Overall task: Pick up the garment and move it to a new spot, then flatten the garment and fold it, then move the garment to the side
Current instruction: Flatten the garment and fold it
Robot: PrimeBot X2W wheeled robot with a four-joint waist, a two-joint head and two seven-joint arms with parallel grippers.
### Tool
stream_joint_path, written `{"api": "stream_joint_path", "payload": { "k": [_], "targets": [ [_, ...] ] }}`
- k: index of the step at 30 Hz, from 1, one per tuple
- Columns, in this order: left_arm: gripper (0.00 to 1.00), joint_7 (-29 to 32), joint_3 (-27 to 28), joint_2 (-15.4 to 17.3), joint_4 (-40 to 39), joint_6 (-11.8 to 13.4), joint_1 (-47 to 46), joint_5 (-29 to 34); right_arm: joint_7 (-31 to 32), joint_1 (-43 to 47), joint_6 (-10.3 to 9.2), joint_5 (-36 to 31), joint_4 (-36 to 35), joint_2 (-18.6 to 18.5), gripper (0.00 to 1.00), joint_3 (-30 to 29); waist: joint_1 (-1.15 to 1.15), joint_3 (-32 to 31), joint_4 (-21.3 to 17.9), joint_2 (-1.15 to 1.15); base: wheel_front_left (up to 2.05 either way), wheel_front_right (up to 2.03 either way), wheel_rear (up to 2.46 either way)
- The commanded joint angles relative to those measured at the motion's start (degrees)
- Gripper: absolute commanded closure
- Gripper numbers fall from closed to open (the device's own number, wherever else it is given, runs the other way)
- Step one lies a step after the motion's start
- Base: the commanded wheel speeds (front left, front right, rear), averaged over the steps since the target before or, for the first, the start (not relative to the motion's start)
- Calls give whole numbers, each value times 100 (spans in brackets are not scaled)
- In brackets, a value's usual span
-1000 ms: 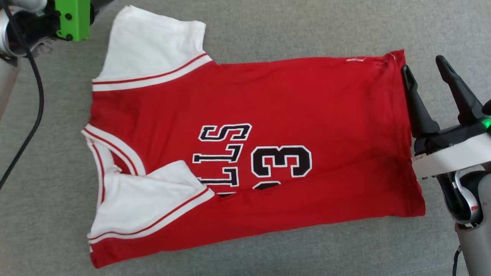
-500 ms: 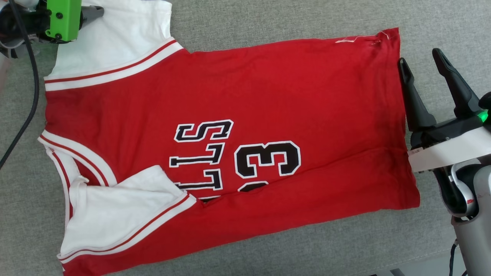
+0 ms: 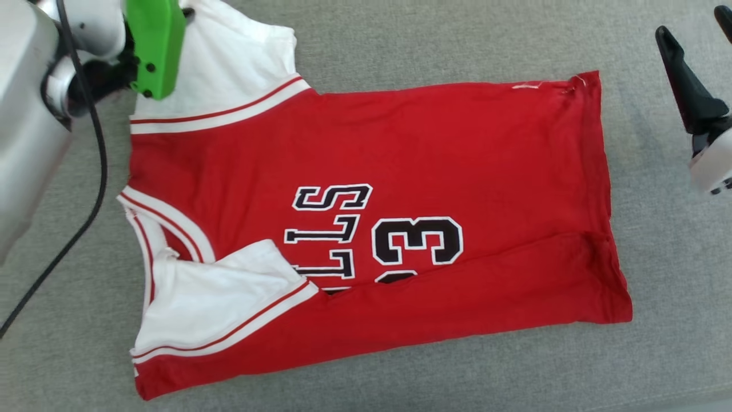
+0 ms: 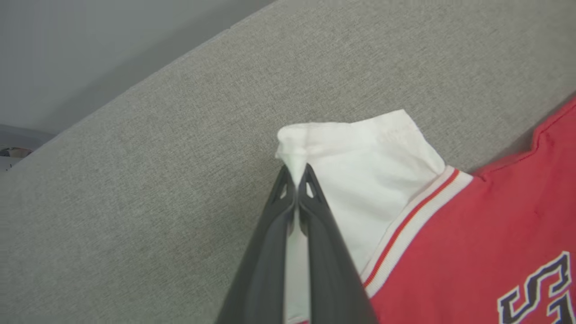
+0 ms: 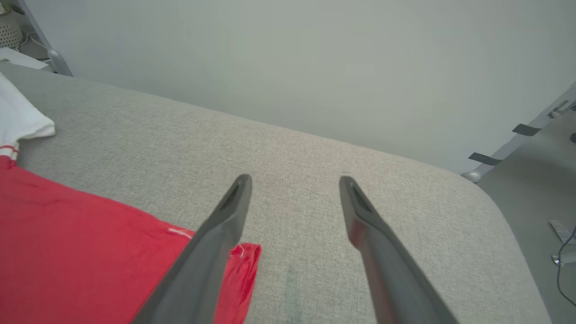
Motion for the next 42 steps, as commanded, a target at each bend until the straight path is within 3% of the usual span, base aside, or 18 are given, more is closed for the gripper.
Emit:
{"api": "stream_joint_path", "payload": {
  "k": [1,5,11,15,26,27,28,42],
  "targets": [
    [100,-116,-55,78,-133,-15,155,11,388,-237,-5,215,70,-194,0,137,-1,-244,246,0,0,0,0],
    [100,-382,-200,153,-533,-15,320,51,1714,-640,-5,891,365,-715,0,543,-1,-342,414,0,0,0,0],
    [100,-650,-280,156,-954,-16,489,107,3266,-1061,-5,1587,871,-1088,0,1132,-1,-307,648,0,0,0,0],
    [100,-740,-309,131,-1127,-7,478,191,3499,-1296,-5,1562,1280,-1045,0,1360,-1,-171,798,0,0,0,0],
    [100,-898,-437,59,-1252,-9,408,373,3238,-1336,-5,1560,2503,-608,0,2094,-1,98,1027,0,0,0,0],
    [100,-920,-451,49,-1223,-10,421,367,3160,-1315,-5,1579,2530,-622,4,2204,-1,71,1023,0,0,0,0],
    [100,-943,-458,46,-1199,-10,436,358,3061,-1308,-5,1603,2552,-624,100,2247,-1,43,1012,0,0,0,0],
    [100,-1752,-506,298,-1133,81,1320,241,848,-983,-5,1802,2461,-735,100,2436,-1,-1080,809,0,0,0,0]
  ]
}}
